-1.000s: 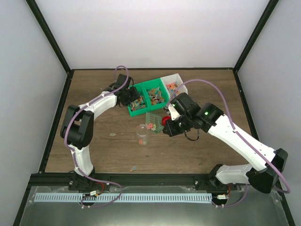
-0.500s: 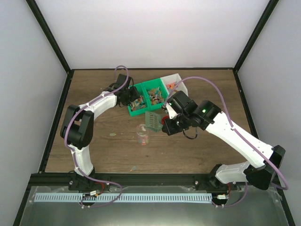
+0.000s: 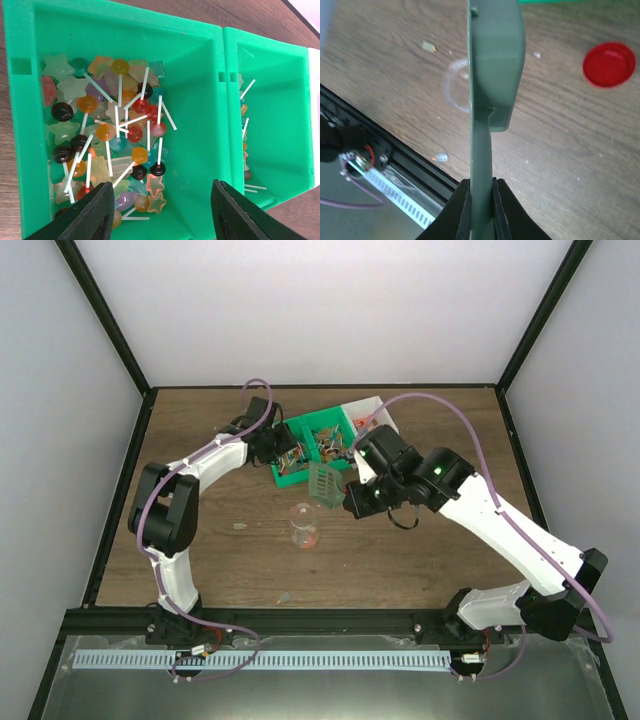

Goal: Pack the candies
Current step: Scoop the fake candies from the storage box.

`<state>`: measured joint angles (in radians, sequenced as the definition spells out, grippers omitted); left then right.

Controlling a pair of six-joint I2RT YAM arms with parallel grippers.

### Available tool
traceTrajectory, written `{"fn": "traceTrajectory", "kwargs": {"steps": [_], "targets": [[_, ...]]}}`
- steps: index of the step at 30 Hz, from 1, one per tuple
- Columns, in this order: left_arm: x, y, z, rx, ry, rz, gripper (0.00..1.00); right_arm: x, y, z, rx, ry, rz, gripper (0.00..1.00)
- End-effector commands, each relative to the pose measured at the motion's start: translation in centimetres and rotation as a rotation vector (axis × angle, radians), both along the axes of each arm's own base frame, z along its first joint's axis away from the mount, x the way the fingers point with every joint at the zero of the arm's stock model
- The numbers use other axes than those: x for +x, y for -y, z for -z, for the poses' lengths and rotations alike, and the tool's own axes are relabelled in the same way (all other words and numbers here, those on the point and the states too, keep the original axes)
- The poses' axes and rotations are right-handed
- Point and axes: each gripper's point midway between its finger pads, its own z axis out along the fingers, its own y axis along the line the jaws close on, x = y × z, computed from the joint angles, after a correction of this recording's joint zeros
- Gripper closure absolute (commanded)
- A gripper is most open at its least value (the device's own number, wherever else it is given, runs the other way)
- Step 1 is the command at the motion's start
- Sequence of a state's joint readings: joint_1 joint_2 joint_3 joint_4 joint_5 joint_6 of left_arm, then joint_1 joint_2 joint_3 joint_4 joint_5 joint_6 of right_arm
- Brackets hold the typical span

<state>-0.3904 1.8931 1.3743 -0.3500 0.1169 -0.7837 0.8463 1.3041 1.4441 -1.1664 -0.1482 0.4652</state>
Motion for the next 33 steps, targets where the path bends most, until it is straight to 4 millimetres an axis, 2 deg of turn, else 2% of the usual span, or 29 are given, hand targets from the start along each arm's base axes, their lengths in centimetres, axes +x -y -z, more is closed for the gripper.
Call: {"fn": "traceTrajectory", "kwargs": {"steps": [1,5,8,10,12,14,18,23,29,33], "targets": [[0.5,-0.8,-3.0,0.017,0.069,-0.016,0.45,3.8,-0.6,-3.4,0.113,0.064,0.105,0.99],[1.3,-0.7,-3.8,0.039,0.08,-0.011,0.45,8.8,0.2,-4.2,0.245,0.03,0.256,0.99],[2.0,-0.5,-4.0,0.055,0.076,-0.008,0.45,13.2,1.9,-4.8,0.377,-0.033,0.398,0.99],[2.3,-0.7,-3.9,0.079,0.071,-0.011,0.45,15.6,2.9,-3.6,0.446,-0.149,0.524,0.99],[2.3,-1.3,-3.6,0.111,0.065,-0.021,0.45,17.2,3.2,-1.7,0.5,-0.294,0.628,0.99],[2.1,-1.7,-3.2,0.138,0.058,-0.026,0.45,18.3,2.3,-0.4,0.55,-0.415,0.679,0.99],[1.6,-3.4,-2.6,0.24,0.059,-0.026,0.44,19.4,0.6,1.8,0.595,-0.578,0.722,0.99],[0.3,-5.6,-1.9,0.344,0.049,-0.056,0.44,20.0,0.2,3.6,0.597,-0.65,0.772,0.99],[-0.5,-6.2,-0.5,0.377,-0.001,-0.063,0.45,19.2,0.7,7.2,0.541,-0.764,0.886,0.99],[-1.0,-6.5,1.0,0.385,-0.05,-0.079,0.45,19.2,0.4,8.6,0.529,-0.818,0.904,0.99]]}}
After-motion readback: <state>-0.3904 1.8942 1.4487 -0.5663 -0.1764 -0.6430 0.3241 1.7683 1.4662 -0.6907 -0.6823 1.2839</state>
